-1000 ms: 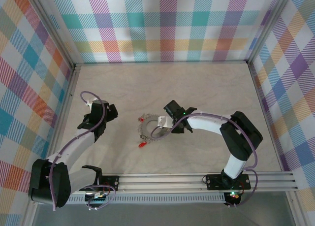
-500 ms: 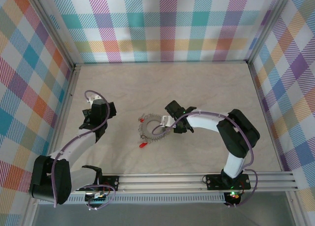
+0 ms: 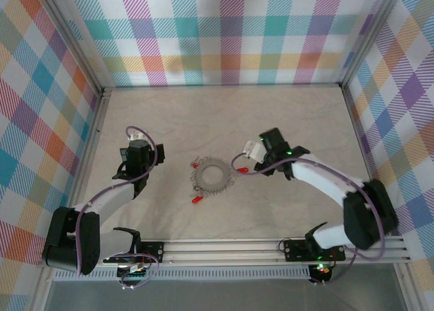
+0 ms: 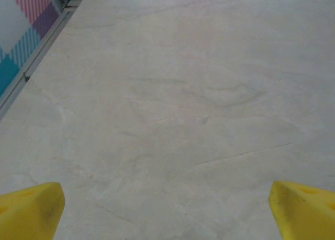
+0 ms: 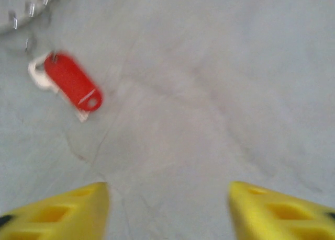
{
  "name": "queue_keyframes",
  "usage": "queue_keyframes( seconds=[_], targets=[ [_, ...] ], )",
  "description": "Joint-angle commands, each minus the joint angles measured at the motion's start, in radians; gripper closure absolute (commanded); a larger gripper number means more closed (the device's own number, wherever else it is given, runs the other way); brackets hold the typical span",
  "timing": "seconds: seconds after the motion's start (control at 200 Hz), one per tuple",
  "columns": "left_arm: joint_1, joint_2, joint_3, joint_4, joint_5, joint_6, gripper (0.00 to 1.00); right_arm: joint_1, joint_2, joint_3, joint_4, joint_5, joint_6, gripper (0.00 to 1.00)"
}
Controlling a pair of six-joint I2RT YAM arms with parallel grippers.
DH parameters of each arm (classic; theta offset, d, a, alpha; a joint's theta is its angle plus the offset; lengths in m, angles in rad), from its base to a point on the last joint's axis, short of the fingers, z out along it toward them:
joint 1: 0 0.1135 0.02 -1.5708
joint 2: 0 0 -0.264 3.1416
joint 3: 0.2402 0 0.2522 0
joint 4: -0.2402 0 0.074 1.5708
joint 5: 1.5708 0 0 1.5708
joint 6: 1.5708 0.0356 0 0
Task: Put the keys on the keyring
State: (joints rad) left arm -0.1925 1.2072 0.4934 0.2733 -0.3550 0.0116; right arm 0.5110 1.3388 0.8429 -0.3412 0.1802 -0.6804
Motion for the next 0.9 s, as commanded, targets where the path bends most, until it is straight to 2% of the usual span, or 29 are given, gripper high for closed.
queue_keyframes(
  seconds=[0.0, 0.14, 0.265, 0.375, 0.42, 0.52, 0.595, 0.68, 0.78, 0.84, 0.895],
  targets=[
    [0.022, 0.022, -0.008, 0.101, 0.08, 0.046, 0.0, -0.091, -0.144, -0.1, 0.222, -0.167, 0.2, 0.0],
    [0.032, 0.083, -0.022, 0.182, 0.13, 0.096, 0.0, -0.216, -0.3, -0.307, 0.555, -0.197, 0.39, 0.0],
    [0.045, 0.166, -0.049, 0.288, 0.148, 0.09, 0.0, -0.319, -0.326, -0.448, 0.777, -0.188, 0.537, 0.0],
    [0.048, 0.203, -0.057, 0.361, 0.164, 0.099, 0.0, -0.363, -0.22, -0.533, 1.012, -0.206, 0.555, 0.0],
    [0.048, 0.215, -0.057, 0.374, 0.175, 0.087, 0.0, -0.367, -0.162, -0.548, 1.085, -0.19, 0.549, 0.0],
    [0.052, 0.301, -0.084, 0.519, 0.179, 0.079, 0.0, -0.377, -0.046, -0.573, 1.226, -0.126, 0.552, 0.0],
    [0.068, 0.306, -0.094, 0.537, 0.173, 0.054, 0.0, -0.403, 0.04, -0.582, 1.321, -0.113, 0.573, 0.0],
    [0.077, 0.365, -0.118, 0.638, 0.208, 0.061, 0.0, -0.419, 0.118, -0.584, 1.392, -0.108, 0.619, 0.0],
    [0.092, 0.359, -0.094, 0.577, 0.242, 0.052, 0.0, -0.43, 0.221, -0.572, 1.487, -0.127, 0.619, 0.0],
    [0.105, 0.361, -0.081, 0.555, 0.259, 0.042, 0.0, -0.434, 0.18, -0.543, 1.36, -0.137, 0.622, 0.0],
    [0.116, 0.361, -0.069, 0.533, 0.27, 0.033, 0.0, -0.439, 0.211, -0.528, 1.387, -0.142, 0.622, 0.0]
  ],
)
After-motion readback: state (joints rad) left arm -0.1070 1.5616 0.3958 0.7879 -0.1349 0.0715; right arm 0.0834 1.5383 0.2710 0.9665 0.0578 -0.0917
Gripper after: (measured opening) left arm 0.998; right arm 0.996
